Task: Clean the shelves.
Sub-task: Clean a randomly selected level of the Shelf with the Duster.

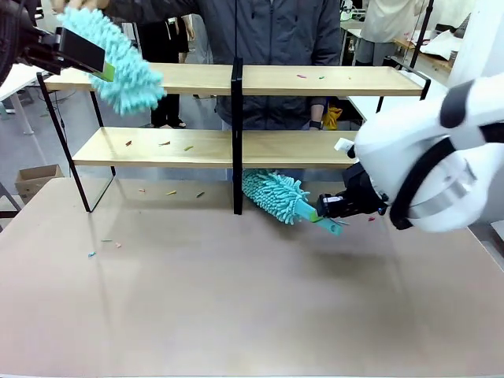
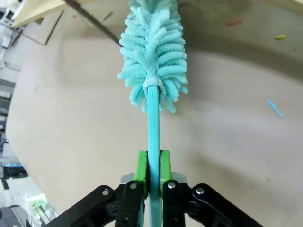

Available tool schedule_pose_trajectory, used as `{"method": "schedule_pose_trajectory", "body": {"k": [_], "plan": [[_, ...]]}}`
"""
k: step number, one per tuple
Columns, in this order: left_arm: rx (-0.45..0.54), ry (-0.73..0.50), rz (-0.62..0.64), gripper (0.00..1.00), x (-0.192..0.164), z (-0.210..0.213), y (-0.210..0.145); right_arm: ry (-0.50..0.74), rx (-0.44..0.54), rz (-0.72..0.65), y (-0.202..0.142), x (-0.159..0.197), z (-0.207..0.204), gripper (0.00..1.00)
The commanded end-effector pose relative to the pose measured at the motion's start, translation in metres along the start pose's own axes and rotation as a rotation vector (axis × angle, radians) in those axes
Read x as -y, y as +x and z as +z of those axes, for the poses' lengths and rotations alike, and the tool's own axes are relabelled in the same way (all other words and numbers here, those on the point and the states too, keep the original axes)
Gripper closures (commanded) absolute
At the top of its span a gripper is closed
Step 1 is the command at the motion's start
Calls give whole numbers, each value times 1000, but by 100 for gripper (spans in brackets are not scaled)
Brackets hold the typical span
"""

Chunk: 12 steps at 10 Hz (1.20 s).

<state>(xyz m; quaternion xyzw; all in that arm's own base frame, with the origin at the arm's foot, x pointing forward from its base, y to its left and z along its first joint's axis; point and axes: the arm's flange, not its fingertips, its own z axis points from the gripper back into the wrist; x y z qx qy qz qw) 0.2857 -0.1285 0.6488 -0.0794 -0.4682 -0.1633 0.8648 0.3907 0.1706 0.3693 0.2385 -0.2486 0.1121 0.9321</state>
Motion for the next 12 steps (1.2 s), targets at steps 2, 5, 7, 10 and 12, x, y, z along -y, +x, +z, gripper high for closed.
{"method": "schedule_pose_trajectory", "body": {"k": [2, 5, 7, 10, 12], "plan": [[6, -4, 3, 0, -1, 0, 0, -42, -6, -21, -1, 12, -33, 87], [6, -4, 3, 0, -1, 0, 0, -217, -9, -205, -13, 17, -2, 87], [6, -4, 3, 0, -1, 0, 0, -302, -85, -275, -37, 10, 16, 87], [6, -4, 3, 0, -1, 0, 0, -375, -54, -391, -64, 13, 70, 87], [6, -4, 3, 0, -1, 0, 0, -365, 21, -419, -72, 18, 106, 87]]}}
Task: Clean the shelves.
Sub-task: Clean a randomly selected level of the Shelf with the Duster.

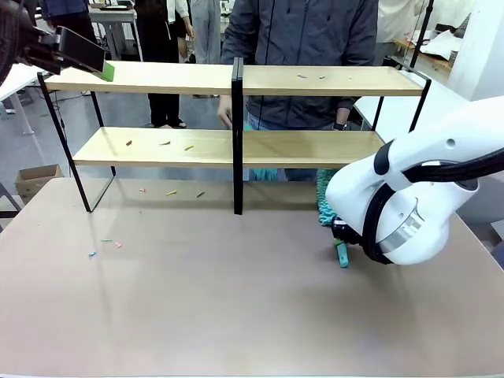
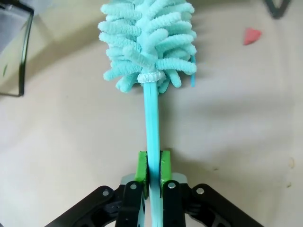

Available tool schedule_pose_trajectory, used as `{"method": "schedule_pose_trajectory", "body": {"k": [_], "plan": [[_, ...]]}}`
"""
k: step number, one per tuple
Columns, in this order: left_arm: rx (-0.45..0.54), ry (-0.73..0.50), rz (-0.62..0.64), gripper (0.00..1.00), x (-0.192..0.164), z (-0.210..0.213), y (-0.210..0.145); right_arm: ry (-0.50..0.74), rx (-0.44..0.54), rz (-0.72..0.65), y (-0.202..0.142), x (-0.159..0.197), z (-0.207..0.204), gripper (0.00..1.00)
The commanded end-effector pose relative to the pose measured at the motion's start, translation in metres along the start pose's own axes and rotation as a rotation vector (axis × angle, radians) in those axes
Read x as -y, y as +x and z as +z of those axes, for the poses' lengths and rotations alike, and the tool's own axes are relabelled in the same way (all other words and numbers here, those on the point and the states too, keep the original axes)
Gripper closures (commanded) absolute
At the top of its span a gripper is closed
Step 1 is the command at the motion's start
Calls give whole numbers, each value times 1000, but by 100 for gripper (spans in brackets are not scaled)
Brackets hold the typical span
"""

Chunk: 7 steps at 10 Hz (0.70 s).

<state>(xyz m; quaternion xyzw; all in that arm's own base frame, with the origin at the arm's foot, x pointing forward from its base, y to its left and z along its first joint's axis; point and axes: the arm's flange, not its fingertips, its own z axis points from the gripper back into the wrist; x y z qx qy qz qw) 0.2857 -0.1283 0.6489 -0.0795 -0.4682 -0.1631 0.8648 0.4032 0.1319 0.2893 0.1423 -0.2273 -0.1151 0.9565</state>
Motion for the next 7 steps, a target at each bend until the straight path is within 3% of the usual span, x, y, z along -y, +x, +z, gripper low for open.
{"method": "schedule_pose_trajectory", "body": {"k": [1, 3, 4, 7], "plan": [[6, -4, 3, 0, -1, 0, 0, -40, 3, -16, -40, 16, 164, 87], [6, -4, 3, 0, -1, 0, 0, -2, 23, 31, -38, 16, 172, 87], [6, -4, 3, 0, -1, 0, 0, 2, 26, -30, 1, 11, 9, 87], [6, -4, 3, 0, -1, 0, 0, 2, 26, -30, 1, 11, 9, 87]]}}
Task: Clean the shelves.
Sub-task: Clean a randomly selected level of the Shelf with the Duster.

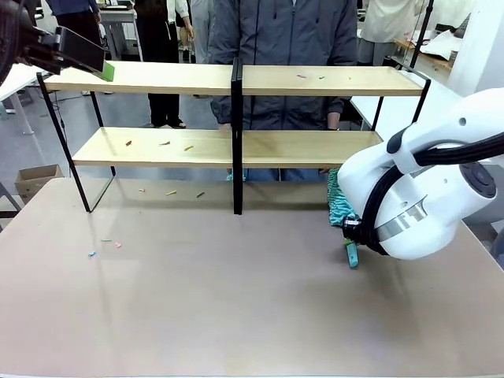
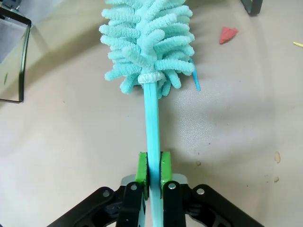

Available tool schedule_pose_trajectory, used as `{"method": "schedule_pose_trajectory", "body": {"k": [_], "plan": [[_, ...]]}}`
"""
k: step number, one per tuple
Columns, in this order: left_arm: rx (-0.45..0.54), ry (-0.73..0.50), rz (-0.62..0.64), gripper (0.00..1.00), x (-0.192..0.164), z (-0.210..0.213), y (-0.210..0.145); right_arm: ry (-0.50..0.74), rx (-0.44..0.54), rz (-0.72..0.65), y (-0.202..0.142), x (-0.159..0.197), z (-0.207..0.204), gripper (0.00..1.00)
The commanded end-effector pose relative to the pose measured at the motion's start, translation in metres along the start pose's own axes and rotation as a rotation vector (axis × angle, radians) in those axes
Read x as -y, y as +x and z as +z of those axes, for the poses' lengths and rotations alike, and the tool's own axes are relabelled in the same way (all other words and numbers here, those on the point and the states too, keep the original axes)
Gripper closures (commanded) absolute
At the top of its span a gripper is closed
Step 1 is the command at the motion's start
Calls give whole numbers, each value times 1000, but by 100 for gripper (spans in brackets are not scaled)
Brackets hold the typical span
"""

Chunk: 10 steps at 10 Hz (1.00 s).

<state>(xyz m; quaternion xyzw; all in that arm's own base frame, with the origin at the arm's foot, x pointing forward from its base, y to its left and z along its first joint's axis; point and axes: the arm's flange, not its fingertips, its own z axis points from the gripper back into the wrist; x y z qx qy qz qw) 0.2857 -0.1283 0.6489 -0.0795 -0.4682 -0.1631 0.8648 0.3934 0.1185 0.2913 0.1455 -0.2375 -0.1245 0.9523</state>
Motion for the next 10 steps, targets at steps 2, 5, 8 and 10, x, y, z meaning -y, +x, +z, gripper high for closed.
{"method": "schedule_pose_trajectory", "body": {"k": [2, 5, 8, 10], "plan": [[6, -4, 3, 0, -1, 0, 0, 5, -11, 25, 4, -2, 17, 87], [6, -4, 3, 0, -1, 0, 0, 56, -95, 58, 1, -3, 63, 87], [6, -4, 3, 0, -1, 0, 0, 9, -20, 41, 0, 6, 97, 87], [6, -4, 3, 0, -1, 0, 0, 23, -22, 71, 0, 10, 108, 87]]}}
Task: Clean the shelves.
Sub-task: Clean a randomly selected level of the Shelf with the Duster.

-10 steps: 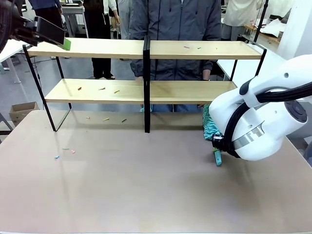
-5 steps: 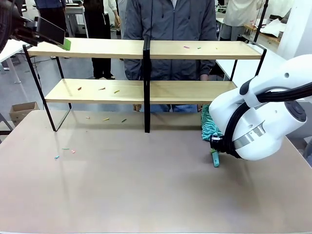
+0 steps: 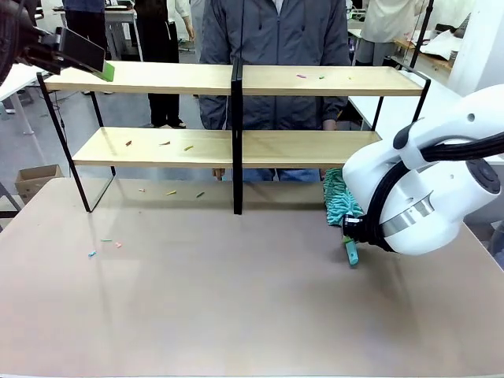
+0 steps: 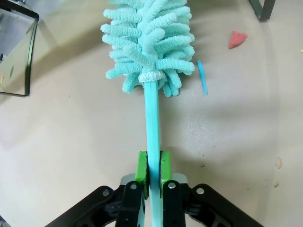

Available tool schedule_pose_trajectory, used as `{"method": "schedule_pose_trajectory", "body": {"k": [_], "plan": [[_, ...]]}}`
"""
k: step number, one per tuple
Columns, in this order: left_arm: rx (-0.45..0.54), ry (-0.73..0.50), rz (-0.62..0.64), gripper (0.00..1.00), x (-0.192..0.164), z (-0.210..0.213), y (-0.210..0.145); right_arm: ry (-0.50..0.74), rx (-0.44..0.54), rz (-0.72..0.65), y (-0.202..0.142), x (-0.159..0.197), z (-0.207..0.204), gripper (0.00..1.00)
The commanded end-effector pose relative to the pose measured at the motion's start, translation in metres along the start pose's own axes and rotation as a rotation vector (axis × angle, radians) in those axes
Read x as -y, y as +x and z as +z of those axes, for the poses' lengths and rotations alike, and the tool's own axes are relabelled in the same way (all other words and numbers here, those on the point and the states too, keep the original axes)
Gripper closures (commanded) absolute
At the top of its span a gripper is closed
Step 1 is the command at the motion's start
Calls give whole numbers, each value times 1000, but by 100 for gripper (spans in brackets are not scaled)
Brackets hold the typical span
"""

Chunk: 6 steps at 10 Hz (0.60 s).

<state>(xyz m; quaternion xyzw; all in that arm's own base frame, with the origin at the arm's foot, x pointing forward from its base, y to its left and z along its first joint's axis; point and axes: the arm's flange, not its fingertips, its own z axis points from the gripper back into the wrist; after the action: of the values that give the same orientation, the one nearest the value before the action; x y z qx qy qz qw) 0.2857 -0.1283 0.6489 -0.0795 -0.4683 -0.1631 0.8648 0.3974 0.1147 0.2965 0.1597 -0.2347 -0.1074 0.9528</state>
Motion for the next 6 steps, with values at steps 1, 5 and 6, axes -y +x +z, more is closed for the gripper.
{"method": "schedule_pose_trajectory", "body": {"k": [1, 5, 6], "plan": [[6, -4, 3, 0, -1, 0, 0, 7, -36, 81, -7, 6, 106, 87], [6, -4, 3, 0, -1, 0, 0, -4, -100, 145, 7, 13, 125, 87], [6, -4, 3, 0, -1, 0, 0, -12, -104, 161, 13, 17, 134, 87]]}}
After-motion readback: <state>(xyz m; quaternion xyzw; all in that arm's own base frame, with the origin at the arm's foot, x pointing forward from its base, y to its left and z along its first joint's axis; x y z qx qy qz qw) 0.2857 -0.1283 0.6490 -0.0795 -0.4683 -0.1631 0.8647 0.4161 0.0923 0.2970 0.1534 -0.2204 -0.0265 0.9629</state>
